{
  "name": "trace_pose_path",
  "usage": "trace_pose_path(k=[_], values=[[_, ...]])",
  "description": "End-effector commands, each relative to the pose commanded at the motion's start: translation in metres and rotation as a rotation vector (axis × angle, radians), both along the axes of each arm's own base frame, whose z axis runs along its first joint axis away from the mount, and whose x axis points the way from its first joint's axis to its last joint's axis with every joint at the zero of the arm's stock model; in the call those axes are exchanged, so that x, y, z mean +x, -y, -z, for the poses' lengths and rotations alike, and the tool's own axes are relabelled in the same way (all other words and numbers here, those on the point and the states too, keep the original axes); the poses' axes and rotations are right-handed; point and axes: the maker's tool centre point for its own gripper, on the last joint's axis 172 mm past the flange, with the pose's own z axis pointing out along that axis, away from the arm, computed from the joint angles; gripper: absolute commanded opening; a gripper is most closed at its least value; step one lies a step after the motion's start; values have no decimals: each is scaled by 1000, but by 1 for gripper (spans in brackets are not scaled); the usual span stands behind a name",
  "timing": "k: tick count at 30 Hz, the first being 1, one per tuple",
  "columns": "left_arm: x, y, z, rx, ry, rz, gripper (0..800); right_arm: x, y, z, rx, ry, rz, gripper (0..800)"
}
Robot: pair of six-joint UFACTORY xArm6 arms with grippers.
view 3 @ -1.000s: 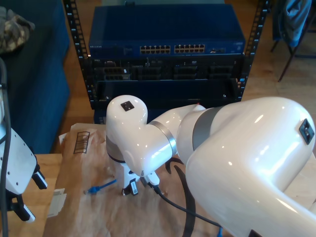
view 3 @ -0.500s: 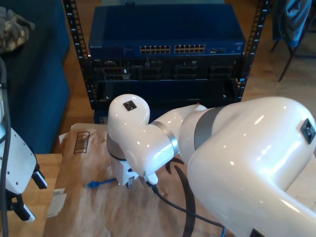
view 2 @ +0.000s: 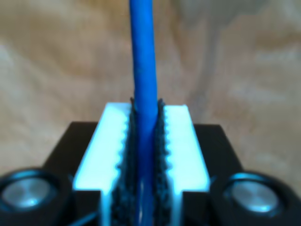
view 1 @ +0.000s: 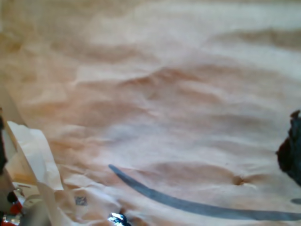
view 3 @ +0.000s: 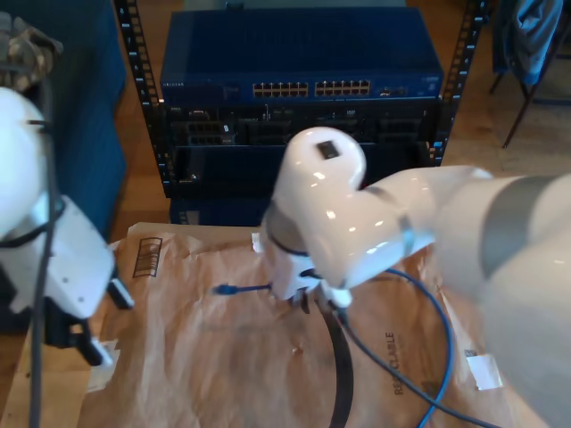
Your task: Grab the cable and plug it in
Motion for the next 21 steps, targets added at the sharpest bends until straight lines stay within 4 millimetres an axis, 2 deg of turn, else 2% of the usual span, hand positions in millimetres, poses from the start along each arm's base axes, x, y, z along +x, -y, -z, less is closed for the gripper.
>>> trace_pose_path(k=[4, 7, 10, 13, 16, 21], values=[[13, 20, -16, 10, 34, 30, 800, -6, 39, -21, 15, -11, 81, 3], [23, 33, -26, 15, 44, 20, 800, -18, 67, -38, 30, -2, 133, 3], [31, 57, -43, -8, 78, 45, 800, -30, 92, -56, 48, -2, 187, 3], [40, 80, -66, -67, 112, 52, 800, -45, 105, -77, 73, -24, 221, 3], [49, 95, -84, -123, 135, 46, 800, -55, 115, -103, 102, -11, 249, 4], [50, 97, -86, -134, 138, 45, 800, -81, 123, -130, 174, -46, 267, 3]])
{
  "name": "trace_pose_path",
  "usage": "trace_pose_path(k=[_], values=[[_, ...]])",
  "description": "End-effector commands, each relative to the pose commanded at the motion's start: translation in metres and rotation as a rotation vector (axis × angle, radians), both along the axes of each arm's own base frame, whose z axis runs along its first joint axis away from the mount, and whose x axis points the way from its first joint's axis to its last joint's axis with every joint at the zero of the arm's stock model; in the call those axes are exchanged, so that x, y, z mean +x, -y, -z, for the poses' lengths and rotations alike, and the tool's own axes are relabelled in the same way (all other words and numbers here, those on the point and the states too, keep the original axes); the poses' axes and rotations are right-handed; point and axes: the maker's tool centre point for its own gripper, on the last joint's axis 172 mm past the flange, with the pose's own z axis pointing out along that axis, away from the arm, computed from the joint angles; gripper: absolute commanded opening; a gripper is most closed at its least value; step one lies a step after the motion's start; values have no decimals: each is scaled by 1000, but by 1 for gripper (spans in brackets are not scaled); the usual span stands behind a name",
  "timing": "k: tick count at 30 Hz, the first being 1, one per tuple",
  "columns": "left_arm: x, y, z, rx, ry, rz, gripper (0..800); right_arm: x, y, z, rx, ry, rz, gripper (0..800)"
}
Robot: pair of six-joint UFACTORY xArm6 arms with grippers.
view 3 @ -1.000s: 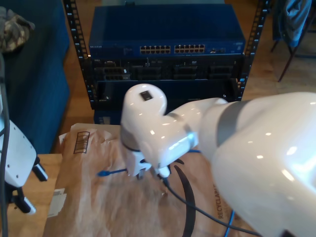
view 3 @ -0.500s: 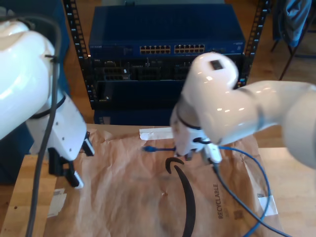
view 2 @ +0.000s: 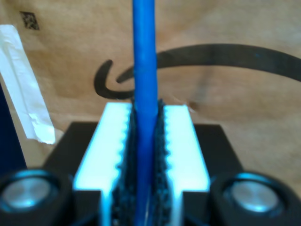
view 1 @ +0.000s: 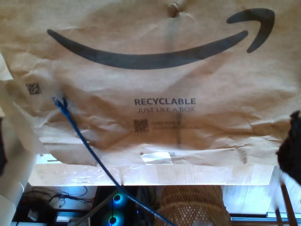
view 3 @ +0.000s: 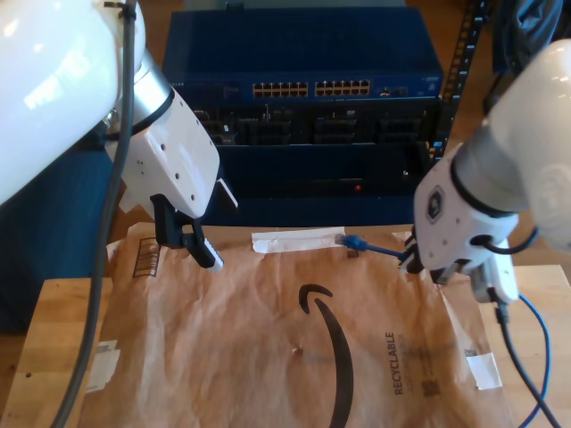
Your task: Grab the cable and plug it in
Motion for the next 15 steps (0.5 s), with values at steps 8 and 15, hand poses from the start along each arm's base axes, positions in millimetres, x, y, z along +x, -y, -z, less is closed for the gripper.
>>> trace_pose_path(k=[8, 15], values=[[0, 12, -9, -52, 3, 2, 800, -10, -6, -35, 182, -51, 31, 3], [6, 35, -55, -145, 43, 20, 800, -2, -15, -81, 259, -9, 35, 3]])
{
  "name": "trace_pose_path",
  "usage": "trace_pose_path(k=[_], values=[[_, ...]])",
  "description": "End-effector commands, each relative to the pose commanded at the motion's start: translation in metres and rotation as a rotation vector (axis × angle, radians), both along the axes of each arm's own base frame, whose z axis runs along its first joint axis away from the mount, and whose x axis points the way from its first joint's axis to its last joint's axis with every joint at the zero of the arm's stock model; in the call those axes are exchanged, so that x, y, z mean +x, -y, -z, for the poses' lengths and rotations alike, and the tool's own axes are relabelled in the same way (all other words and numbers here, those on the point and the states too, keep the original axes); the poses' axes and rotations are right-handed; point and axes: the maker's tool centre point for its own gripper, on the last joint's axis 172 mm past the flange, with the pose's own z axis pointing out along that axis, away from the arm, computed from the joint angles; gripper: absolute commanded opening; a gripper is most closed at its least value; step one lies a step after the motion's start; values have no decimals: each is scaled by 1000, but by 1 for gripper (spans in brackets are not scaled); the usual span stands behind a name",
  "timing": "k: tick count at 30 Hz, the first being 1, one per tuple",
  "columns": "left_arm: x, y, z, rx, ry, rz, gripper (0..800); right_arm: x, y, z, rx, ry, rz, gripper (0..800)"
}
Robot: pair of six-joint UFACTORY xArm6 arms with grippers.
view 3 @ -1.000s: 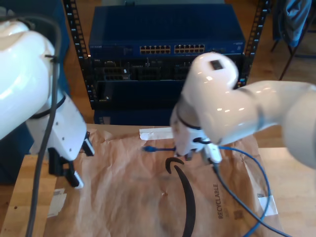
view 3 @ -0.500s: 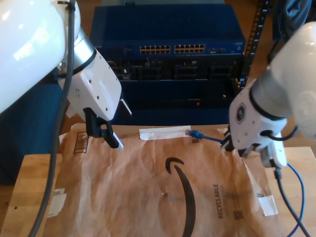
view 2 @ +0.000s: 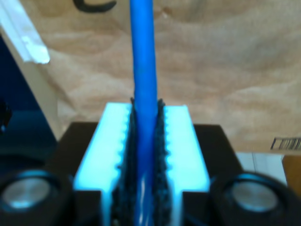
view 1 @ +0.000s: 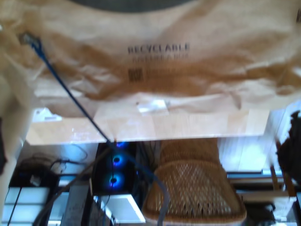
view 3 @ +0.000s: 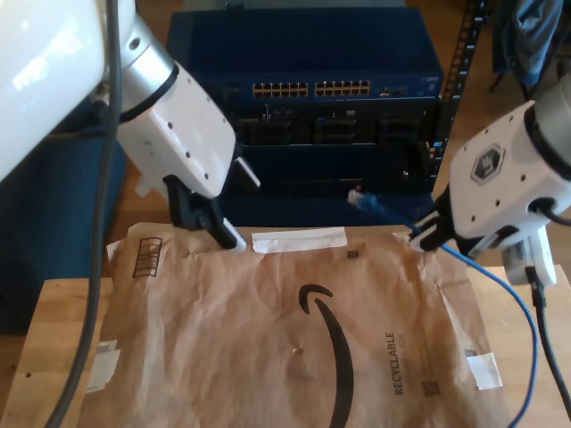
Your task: Grab the cable and plug it in
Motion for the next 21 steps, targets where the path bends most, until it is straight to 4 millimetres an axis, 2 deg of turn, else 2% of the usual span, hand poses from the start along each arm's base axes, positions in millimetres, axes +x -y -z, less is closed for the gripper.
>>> trace_pose_path(k=[5, 13, 21], values=[[7, 18, -32, -66, 17, 25, 800, 9, 7, -38, 71, 18, 42, 3], [5, 38, -63, -148, 27, 48, 800, 12, 6, -55, 133, 27, 56, 3], [-8, 53, -93, -234, 14, 79, 799, 13, 1, -109, 242, 81, 61, 3]])
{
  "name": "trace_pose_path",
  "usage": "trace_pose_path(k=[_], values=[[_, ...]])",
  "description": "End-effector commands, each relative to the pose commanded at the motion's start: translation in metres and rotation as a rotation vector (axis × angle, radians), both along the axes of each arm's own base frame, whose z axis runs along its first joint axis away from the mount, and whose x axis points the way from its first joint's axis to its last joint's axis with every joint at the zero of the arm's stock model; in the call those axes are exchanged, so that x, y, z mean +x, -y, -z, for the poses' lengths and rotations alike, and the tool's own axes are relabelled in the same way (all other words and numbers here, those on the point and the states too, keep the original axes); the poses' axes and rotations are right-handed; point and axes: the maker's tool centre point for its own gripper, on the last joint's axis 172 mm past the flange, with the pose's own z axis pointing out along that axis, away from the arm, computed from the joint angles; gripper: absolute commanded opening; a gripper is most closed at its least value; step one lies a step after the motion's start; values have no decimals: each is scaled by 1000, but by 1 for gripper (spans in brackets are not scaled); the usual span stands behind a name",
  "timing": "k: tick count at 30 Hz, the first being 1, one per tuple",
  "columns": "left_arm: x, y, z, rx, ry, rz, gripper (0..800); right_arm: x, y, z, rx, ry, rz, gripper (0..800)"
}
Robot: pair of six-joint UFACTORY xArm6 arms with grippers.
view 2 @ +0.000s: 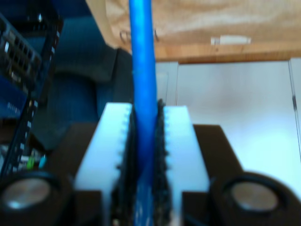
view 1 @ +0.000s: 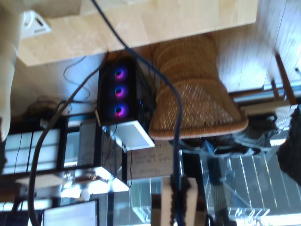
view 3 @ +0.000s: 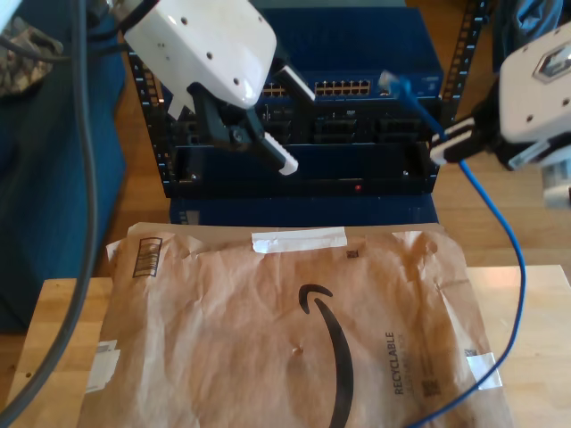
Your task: Grab the cable and plug it in
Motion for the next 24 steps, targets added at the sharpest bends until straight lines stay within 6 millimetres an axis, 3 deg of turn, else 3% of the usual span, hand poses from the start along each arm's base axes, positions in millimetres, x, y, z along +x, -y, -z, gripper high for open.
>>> trace_pose_path(k=[4, 12, 24], values=[[1, -2, -5, -7, 2, -7, 799, -4, -5, -16, 10, 22, -20, 3], [27, -16, -22, -156, -74, -79, 797, -5, -9, -51, 33, 86, -25, 4], [30, -23, -37, -179, -63, -76, 797, -8, -3, -60, 60, 78, -16, 4]])
